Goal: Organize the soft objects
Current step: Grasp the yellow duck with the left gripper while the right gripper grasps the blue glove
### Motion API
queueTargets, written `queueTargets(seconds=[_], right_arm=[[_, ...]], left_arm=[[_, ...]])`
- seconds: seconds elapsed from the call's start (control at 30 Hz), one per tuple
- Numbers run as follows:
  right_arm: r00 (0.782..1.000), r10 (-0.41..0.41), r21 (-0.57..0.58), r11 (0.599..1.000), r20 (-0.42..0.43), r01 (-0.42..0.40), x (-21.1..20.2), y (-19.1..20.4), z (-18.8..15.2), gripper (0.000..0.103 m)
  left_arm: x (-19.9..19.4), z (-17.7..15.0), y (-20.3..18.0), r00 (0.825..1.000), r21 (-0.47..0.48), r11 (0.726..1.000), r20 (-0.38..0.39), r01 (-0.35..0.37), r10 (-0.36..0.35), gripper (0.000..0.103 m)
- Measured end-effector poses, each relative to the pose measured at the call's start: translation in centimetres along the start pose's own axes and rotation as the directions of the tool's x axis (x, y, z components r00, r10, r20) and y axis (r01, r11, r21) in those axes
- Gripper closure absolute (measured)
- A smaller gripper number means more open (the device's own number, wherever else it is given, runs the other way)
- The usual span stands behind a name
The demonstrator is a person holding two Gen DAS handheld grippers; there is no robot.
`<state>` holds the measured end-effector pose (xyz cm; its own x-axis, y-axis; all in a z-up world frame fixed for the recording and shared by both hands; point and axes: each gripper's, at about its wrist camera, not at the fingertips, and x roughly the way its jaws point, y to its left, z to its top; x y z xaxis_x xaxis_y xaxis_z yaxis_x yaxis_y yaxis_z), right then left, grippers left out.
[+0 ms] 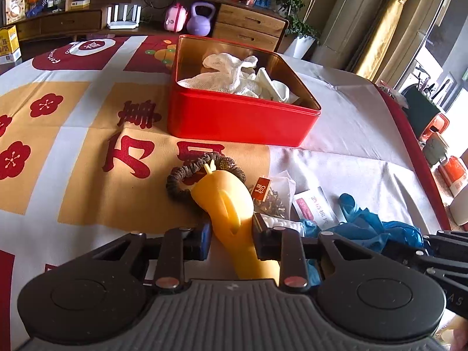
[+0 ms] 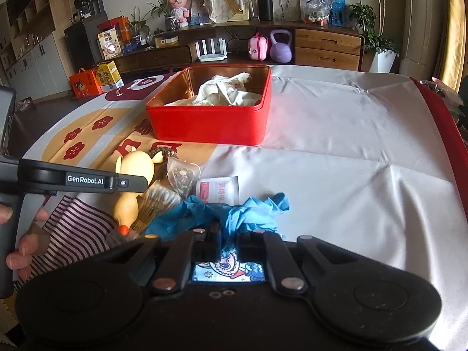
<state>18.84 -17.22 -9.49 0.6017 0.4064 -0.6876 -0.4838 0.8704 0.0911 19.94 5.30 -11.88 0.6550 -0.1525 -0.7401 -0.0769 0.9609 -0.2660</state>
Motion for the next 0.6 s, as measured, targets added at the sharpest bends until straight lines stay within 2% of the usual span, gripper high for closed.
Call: queueTargets(seconds=[0.13,0.6], right_arm=[[0.999,-0.005,0.002,1.000,0.034,0.005,-1.1,0.0,0.5,0.097],[0.990,0.027,0.001,1.000,0.140,-0.027,-5.8,-0.1,3.3,0.097]], left_arm=[[-0.9,0.1,-0.5,1.000,0.025,1.000,0.019,-0.007,0.007,0.077],[-5.2,1.9,-0.6,0.998,0.020,1.000,0.056,0.010,-0.011,0.077]])
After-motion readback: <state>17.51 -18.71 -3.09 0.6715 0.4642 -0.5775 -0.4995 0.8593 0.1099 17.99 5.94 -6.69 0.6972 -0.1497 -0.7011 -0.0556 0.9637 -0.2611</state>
